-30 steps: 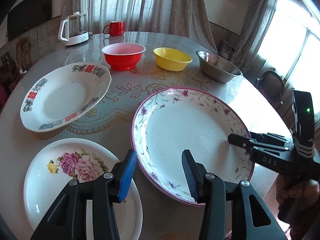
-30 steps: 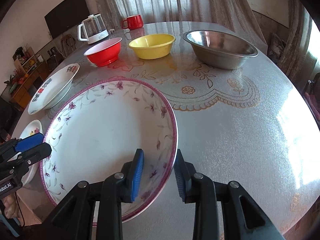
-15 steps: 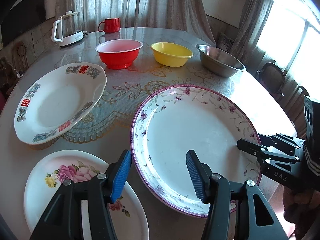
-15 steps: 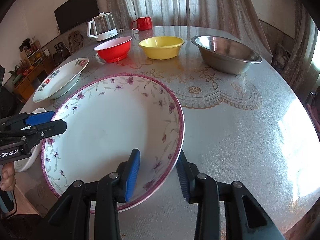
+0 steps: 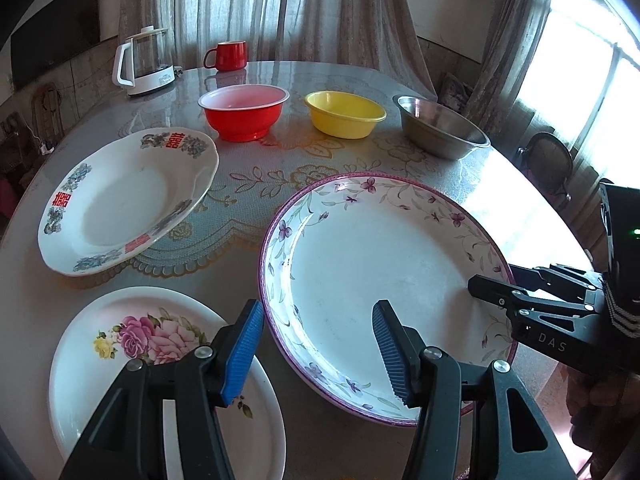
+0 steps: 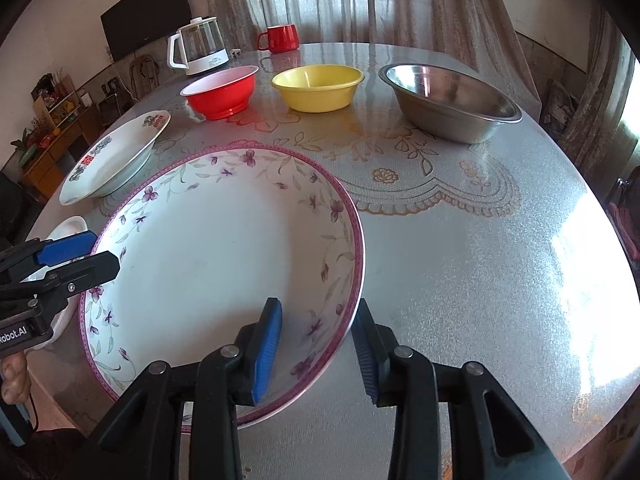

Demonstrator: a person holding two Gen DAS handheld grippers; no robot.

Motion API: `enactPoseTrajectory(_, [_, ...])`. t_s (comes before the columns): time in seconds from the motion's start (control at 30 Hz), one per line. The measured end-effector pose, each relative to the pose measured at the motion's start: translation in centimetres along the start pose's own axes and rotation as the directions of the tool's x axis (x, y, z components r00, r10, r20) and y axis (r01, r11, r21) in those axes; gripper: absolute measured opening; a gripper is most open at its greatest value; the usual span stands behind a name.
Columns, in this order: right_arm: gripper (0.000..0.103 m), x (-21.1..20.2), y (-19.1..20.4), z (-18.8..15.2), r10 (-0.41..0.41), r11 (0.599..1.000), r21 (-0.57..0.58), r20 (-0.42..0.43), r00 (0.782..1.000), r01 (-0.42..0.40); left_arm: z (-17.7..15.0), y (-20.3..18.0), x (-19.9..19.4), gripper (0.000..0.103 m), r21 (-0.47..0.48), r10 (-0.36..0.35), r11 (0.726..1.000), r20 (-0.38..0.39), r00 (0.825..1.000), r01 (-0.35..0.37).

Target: Organize plates and bowls

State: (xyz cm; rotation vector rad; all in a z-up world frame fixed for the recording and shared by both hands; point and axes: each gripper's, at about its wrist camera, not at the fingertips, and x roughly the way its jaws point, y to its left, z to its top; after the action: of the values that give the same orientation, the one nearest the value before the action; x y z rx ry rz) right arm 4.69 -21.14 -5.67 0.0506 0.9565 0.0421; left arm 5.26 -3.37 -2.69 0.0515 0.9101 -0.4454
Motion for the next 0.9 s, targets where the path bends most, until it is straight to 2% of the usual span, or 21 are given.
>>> enactPoseTrajectory(0.23, [0.036, -0.2, -0.3, 0.6, -0.054, 0.997, 0.062, 0.025, 0.998, 0.052, 0.1, 0.7, -1.4, 0.057, -0.033, -0.045, 0.998, 0.034, 0.998, 0.046])
enactPoseTrajectory(0.4, [0.036, -1.3, 0.1, 1.7, -0.081, 0.995, 0.073, 0.091, 0.993, 0.074, 0.6, 2.2, -2.4, 0.057, -0.075, -0.031, 0.997, 0.069, 0.997, 0.036])
enactPoseTrajectory(0.63, [0.038, -1.2, 3.0, 3.4, 0.007, 1.000, 0.007, 0.124, 0.992, -0.008, 1.0, 4.8, -3.8, 0.059, -0.128, 0.023, 0.992, 0.109, 0.994, -0.009])
enactPoseTrajectory(0.8, [0.039, -0.5, 6.0, 4.7, 0.126, 0.991, -0.053, 0.111, 0.986, -0.121, 1.1, 7.2, -4.4, 0.059, -0.172, 0.085, 0.983, 0.117, 0.990, -0.064])
enactPoseTrajectory(0.9, [0.042, 0.3, 7.7, 5.6, 0.209, 0.977, -0.068, 0.088, 0.974, -0.204, 1.1, 8.9, -4.8, 0.059, -0.203, 0.124, 0.974, 0.122, 0.985, -0.097])
